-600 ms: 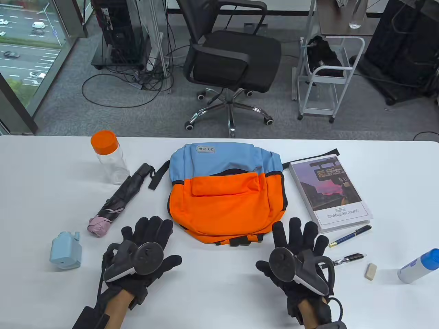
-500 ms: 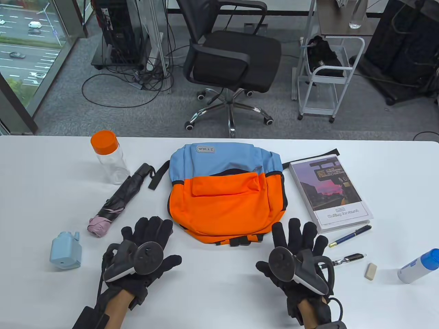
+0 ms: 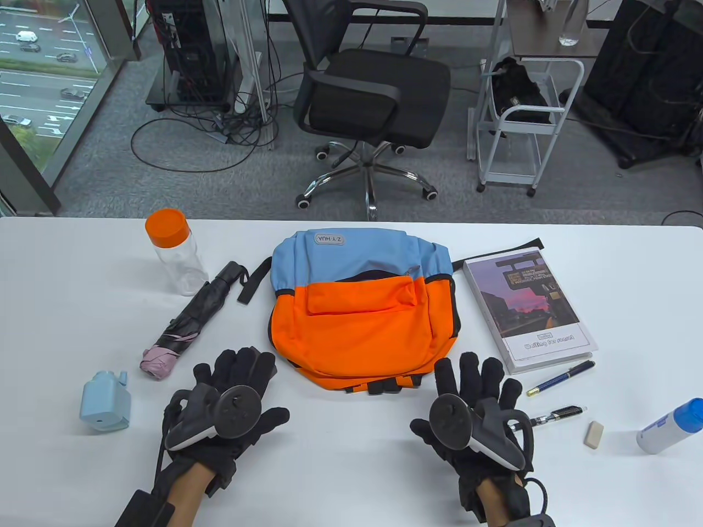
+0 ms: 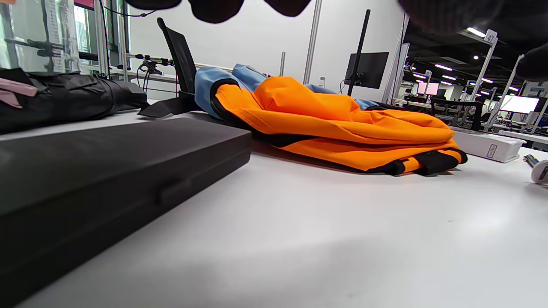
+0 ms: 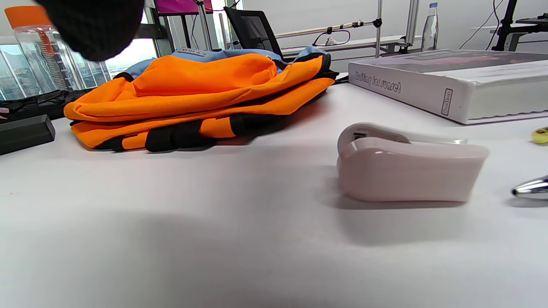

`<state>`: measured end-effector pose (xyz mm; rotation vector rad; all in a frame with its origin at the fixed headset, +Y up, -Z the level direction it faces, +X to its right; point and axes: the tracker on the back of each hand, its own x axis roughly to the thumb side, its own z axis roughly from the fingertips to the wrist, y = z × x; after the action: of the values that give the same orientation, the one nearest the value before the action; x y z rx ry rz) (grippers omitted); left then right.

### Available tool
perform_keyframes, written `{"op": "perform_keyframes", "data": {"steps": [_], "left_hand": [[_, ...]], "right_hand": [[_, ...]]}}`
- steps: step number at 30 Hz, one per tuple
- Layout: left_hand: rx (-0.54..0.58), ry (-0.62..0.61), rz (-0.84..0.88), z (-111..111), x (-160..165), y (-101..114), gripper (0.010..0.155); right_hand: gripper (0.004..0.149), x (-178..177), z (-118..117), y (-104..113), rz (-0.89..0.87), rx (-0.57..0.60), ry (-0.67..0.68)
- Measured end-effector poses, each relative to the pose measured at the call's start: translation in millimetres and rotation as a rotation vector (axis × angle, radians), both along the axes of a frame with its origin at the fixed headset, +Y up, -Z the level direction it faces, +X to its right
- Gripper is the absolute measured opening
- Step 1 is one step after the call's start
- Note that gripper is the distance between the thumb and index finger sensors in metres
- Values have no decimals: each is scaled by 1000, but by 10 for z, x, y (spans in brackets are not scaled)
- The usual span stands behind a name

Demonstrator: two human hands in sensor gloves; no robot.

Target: Pack school bag

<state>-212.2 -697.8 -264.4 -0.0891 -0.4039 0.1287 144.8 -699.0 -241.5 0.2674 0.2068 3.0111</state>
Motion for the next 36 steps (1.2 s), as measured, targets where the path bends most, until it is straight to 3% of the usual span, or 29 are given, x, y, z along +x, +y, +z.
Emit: {"op": "perform_keyframes", "data": {"steps": [19, 24, 30, 32, 36], "left_hand": [[-25, -13, 33, -6, -2, -10, 93], [-26, -10, 110, 24, -16, 76, 93], [52, 140, 53, 34, -117, 204, 83], [25, 204, 4, 5, -161, 161, 82], [-133, 295, -154, -82, -207, -83, 86]], "right_hand": [[95, -34, -21, -41, -17, -90, 30], [92, -41, -24, -48, -17, -111, 32], [90, -58, -25, -47, -25, -125, 41], [90, -63, -26, -46, -21, -129, 45], [89, -73, -24, -47, -18, -137, 52]]}}
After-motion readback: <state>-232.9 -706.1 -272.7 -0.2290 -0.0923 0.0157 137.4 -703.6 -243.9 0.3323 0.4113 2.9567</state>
